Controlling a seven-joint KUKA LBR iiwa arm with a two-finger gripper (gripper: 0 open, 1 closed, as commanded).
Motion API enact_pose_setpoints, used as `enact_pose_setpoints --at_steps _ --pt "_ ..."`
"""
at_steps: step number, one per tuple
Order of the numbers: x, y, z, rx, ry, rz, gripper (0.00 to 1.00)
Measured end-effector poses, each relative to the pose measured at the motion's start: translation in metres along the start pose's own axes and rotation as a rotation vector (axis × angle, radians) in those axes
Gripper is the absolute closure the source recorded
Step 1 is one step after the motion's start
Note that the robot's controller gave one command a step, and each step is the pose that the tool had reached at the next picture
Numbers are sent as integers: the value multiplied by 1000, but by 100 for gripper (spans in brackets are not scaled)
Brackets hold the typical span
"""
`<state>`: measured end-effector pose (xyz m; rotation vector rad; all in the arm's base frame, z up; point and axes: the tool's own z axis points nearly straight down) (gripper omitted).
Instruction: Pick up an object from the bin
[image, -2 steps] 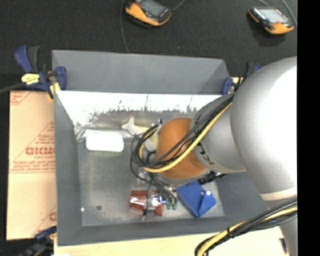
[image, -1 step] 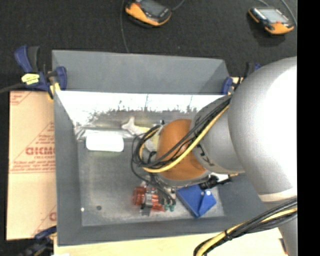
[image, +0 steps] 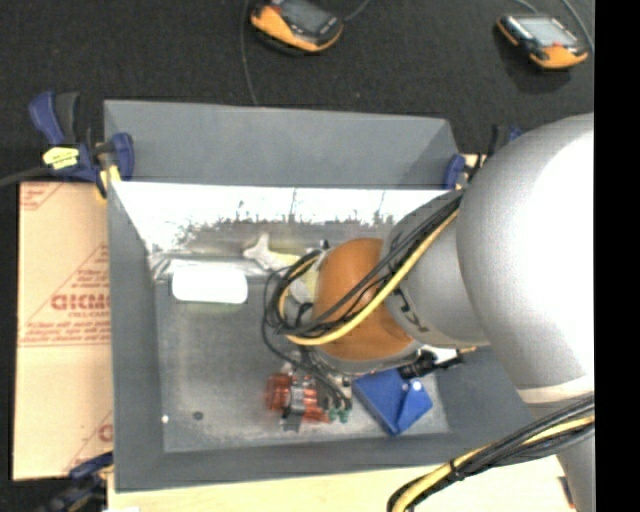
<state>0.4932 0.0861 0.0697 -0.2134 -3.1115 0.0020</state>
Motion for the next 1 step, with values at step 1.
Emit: enact_pose_setpoints --at_steps 1 --pt "-3 4 -66 0 2 2 100"
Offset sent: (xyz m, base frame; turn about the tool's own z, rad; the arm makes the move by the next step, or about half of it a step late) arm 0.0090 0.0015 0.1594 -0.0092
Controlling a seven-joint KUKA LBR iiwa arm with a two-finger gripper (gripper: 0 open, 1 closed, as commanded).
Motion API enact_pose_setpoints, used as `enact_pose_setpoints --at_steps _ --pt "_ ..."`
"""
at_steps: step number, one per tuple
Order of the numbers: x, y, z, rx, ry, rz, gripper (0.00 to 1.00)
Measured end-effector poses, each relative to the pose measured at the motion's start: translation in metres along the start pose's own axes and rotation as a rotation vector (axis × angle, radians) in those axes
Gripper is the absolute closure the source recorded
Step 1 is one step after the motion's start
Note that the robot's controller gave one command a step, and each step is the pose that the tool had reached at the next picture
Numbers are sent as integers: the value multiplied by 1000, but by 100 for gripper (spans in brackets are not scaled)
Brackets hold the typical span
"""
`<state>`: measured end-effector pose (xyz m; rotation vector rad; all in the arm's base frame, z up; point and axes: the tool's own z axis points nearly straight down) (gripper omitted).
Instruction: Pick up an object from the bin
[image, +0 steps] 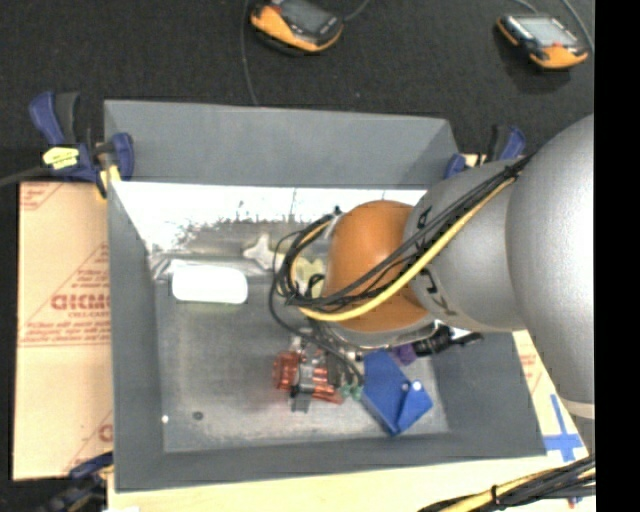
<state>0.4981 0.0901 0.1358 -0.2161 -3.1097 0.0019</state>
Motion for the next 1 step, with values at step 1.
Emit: enact_pose_setpoints --at_steps 1 --pt "-2 -2 -83 2 6 -12 100"
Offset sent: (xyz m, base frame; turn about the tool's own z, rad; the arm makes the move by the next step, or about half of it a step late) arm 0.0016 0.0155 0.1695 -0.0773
